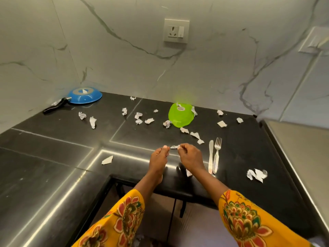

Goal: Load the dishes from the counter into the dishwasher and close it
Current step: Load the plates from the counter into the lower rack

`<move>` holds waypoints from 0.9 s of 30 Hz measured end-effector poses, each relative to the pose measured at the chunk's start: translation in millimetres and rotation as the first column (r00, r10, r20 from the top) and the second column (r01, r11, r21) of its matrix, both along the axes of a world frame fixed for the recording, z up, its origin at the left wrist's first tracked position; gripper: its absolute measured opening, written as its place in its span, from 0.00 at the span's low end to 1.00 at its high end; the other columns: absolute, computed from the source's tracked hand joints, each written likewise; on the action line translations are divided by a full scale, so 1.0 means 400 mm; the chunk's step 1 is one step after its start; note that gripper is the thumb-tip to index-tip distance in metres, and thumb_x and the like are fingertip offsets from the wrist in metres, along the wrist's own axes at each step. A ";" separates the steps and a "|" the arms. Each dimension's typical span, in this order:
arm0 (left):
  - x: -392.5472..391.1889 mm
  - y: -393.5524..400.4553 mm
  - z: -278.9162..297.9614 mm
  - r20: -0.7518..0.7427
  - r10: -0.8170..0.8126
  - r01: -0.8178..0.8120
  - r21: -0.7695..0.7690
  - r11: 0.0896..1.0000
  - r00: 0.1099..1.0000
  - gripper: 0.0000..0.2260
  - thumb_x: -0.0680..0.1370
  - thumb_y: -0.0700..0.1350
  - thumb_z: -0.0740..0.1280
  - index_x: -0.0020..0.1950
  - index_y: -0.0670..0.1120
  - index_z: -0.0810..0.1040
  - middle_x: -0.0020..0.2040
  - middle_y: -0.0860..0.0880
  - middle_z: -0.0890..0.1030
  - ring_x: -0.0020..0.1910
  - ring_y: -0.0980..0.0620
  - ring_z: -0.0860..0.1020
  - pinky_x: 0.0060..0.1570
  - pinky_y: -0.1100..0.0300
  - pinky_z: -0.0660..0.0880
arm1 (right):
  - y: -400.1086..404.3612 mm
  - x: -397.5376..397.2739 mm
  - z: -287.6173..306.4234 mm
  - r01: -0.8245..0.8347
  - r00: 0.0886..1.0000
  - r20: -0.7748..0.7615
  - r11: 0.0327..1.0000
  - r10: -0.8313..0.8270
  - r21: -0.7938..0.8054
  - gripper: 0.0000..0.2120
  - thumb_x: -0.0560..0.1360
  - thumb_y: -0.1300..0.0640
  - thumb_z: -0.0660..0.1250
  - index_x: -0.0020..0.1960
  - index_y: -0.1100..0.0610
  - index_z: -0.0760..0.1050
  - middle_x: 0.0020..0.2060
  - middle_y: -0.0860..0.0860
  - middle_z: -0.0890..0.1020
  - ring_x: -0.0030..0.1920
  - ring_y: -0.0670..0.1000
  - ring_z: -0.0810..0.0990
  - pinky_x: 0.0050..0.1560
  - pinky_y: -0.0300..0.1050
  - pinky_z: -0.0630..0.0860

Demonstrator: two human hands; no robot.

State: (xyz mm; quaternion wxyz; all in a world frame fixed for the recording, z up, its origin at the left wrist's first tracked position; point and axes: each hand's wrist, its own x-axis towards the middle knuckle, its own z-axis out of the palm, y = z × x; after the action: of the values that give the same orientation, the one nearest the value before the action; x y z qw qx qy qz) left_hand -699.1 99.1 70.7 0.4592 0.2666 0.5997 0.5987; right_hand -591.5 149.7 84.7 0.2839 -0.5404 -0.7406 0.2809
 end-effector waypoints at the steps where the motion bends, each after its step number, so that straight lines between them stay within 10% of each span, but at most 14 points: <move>1: -0.004 0.029 0.002 -0.002 -0.001 0.001 -0.009 1.000 1.000 0.09 0.82 0.46 0.59 0.45 0.49 0.77 0.47 0.50 0.79 0.52 0.52 0.75 0.54 0.57 0.71 | 0.031 -0.005 -0.002 -0.001 1.000 0.001 1.000 0.001 -0.001 0.12 0.78 0.56 0.62 0.55 0.61 0.79 0.51 0.58 0.82 0.54 0.56 0.78 0.54 0.45 0.69; 12: -0.019 0.343 -0.015 0.062 -0.011 0.020 -0.149 0.989 0.998 0.10 0.82 0.49 0.58 0.41 0.51 0.70 0.36 0.53 0.69 0.32 0.59 0.67 0.33 0.64 0.63 | 0.362 -0.028 -0.022 0.002 0.999 0.048 1.000 -0.001 -0.026 0.16 0.80 0.53 0.59 0.50 0.63 0.79 0.49 0.61 0.81 0.53 0.59 0.77 0.51 0.49 0.68; 17: -0.005 0.446 0.004 0.046 -0.005 0.012 -0.170 0.985 0.999 0.19 0.83 0.45 0.56 0.65 0.32 0.70 0.47 0.30 0.78 0.48 0.34 0.76 0.47 0.48 0.74 | 0.477 -0.028 -0.053 -0.044 0.992 0.115 0.991 0.059 -0.128 0.15 0.79 0.50 0.59 0.39 0.58 0.73 0.48 0.62 0.79 0.54 0.61 0.76 0.48 0.48 0.67; 23: -0.022 0.594 -0.013 -0.011 0.081 -0.082 -0.130 0.988 0.997 0.19 0.78 0.48 0.64 0.66 0.40 0.71 0.61 0.41 0.77 0.57 0.45 0.77 0.57 0.55 0.73 | 0.580 -0.057 -0.088 -0.071 0.984 0.142 0.963 0.111 -0.260 0.24 0.78 0.42 0.57 0.64 0.58 0.69 0.67 0.61 0.70 0.69 0.62 0.65 0.67 0.55 0.65; 27: -0.062 0.738 -0.123 -0.033 0.171 -0.174 -0.210 0.962 0.985 0.47 0.54 0.68 0.68 0.69 0.46 0.67 0.64 0.43 0.73 0.62 0.42 0.74 0.62 0.43 0.72 | 0.608 -0.066 -0.089 -0.007 0.978 0.198 0.956 0.068 -0.294 0.33 0.79 0.41 0.55 0.76 0.57 0.53 0.76 0.61 0.50 0.76 0.59 0.46 0.74 0.52 0.48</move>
State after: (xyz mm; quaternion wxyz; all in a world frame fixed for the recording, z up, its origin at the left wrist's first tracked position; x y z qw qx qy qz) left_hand -723.8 394.1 21.7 0.4269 0.1671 0.6842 0.5673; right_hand -617.9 392.8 49.0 0.1175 -0.5884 -0.7266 0.3348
